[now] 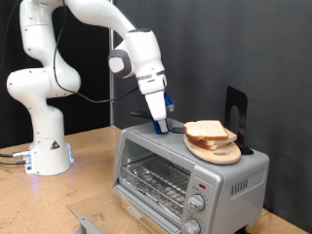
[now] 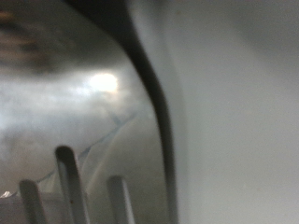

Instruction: Make a piece of toast with the oven

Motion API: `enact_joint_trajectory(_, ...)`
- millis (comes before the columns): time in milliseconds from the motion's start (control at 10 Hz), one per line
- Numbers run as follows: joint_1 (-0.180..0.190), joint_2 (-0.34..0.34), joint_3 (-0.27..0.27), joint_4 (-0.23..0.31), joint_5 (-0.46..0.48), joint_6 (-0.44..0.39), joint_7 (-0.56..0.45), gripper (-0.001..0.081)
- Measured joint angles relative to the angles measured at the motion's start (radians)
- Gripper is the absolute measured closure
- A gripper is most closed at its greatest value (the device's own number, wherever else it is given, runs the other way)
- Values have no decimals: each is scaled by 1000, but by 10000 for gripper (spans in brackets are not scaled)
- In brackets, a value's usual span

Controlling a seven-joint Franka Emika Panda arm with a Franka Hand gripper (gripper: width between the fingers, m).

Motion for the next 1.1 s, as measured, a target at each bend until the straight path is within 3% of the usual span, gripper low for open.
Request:
enact_joint_trajectory(400,30,-19,-46,14,128,-78,-110,0)
enact_joint_trajectory(1100,27,-60,-80,16,138,-164,-136,0)
